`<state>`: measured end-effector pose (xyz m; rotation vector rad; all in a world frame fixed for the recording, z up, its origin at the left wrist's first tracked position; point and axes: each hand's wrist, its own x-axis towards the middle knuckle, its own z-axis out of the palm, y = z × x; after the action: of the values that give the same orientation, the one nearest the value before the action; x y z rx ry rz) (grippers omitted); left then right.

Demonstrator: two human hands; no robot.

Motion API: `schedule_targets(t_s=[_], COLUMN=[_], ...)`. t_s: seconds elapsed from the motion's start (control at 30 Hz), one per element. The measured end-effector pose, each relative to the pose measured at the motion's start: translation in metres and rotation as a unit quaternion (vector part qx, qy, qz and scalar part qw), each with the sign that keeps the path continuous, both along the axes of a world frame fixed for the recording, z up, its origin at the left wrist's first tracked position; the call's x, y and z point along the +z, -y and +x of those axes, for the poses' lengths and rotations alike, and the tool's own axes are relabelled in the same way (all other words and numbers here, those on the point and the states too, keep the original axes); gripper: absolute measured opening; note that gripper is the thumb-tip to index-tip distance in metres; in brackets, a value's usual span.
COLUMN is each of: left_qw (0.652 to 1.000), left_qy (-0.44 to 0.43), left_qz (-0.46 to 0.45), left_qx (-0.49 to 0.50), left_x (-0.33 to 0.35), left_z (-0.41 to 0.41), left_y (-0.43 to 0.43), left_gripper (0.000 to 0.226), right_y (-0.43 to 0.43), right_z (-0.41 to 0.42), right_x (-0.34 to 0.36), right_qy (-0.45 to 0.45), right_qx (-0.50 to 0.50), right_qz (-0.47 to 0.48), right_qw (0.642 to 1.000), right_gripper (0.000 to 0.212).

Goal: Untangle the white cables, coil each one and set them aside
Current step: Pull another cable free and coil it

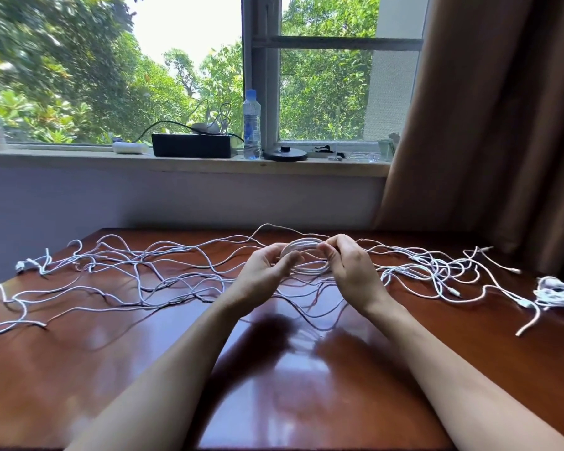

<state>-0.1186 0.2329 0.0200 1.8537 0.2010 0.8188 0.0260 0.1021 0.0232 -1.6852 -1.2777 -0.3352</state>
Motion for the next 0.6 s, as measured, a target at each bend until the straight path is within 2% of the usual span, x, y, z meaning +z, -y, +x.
schedule_targets(t_s=[0.2, 0.4, 0.6], left_qw=[0.999, 1.0, 0.999], left_qy=[0.007, -0.012, -0.012], left_qz=[0.024, -0.002, 0.021], left_qx=[0.027, 0.022, 0.041], left_x=[-0.002, -0.007, -0.006], left_z=[0.003, 0.007, 0.005], left_y=[-0.001, -0.008, -0.009], left_gripper=[0.026, 0.033, 0.034], right_y=[0.001, 0.002, 0.006], right_z=[-0.003, -0.007, -0.01], right_x=[0.002, 0.004, 0.008], right_qy=[-0.032, -0.088, -0.152], right_qx=[0.009, 0.033, 0.089], right_qz=[0.013, 0.002, 0.021], right_qw=[0.999, 0.996, 0.984], right_gripper=[0.023, 0.023, 0.013])
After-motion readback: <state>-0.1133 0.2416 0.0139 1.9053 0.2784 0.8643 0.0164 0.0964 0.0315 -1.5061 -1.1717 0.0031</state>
